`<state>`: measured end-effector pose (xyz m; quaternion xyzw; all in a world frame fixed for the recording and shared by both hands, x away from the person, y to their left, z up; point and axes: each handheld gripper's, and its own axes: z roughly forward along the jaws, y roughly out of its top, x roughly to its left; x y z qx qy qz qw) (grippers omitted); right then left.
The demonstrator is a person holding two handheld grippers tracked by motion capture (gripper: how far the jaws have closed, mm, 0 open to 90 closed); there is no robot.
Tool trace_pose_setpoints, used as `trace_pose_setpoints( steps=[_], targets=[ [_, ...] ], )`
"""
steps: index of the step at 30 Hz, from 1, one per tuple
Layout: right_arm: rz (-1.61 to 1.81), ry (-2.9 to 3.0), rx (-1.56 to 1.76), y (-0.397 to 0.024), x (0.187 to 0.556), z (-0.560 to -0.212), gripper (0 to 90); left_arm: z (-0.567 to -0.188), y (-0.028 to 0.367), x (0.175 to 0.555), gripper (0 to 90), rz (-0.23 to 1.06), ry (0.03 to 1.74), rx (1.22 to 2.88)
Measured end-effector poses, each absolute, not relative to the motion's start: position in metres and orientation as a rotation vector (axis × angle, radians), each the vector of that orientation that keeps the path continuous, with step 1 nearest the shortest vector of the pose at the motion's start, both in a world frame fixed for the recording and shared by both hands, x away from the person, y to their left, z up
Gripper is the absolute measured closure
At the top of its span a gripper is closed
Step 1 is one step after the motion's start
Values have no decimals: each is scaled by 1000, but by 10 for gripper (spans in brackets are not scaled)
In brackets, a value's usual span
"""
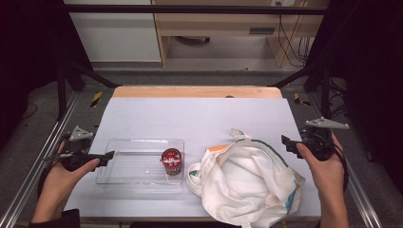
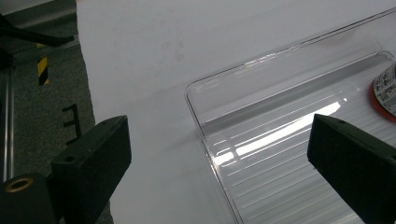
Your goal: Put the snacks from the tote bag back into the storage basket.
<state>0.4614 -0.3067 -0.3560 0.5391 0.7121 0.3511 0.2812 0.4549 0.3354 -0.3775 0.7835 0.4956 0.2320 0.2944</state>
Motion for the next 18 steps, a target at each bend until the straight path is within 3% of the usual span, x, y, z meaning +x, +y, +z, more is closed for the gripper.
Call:
trace_pose_setpoints(
  steps=[18],
  targets=[
    [962, 2015, 1490, -305, 471, -388, 76, -397, 334, 463, 62, 555, 1345, 2120]
  ],
)
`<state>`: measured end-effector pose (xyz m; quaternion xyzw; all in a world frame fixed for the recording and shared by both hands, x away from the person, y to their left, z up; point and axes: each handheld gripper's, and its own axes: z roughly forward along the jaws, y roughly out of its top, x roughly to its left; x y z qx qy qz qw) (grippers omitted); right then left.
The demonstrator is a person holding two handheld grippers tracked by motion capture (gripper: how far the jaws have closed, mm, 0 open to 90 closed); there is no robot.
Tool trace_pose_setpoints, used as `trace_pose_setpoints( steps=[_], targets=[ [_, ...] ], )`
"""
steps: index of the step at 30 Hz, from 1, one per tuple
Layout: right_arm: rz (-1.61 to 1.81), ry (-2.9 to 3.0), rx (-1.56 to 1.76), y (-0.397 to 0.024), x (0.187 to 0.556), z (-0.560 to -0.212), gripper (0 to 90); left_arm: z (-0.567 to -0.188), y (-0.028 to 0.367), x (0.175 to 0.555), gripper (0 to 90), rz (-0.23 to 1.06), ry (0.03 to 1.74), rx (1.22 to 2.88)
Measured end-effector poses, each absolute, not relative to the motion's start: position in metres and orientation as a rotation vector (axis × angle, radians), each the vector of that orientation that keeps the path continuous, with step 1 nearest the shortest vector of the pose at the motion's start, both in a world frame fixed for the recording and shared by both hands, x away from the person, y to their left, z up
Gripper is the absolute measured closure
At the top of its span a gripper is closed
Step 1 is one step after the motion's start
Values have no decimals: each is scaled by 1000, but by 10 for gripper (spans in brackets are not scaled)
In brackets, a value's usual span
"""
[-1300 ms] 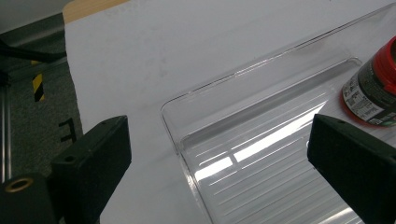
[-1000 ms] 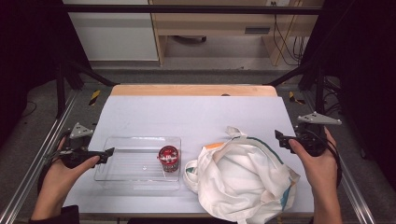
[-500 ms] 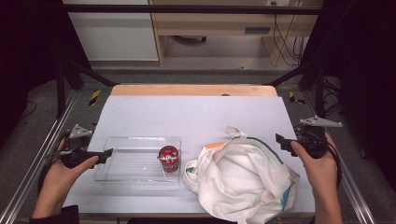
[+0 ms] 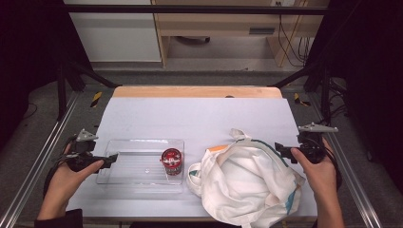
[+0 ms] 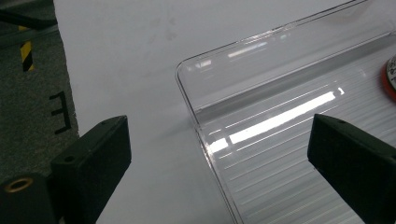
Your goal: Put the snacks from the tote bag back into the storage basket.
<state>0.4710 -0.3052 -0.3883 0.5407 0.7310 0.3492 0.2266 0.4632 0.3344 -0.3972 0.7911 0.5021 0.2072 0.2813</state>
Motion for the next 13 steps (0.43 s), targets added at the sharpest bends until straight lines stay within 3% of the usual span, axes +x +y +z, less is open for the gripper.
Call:
trace_pose_setpoints(
  steps=[13],
  targets=[
    [900, 2062, 1524, -303, 476, -400, 80, -404, 332, 466, 62, 537, 1347, 2140]
  ],
)
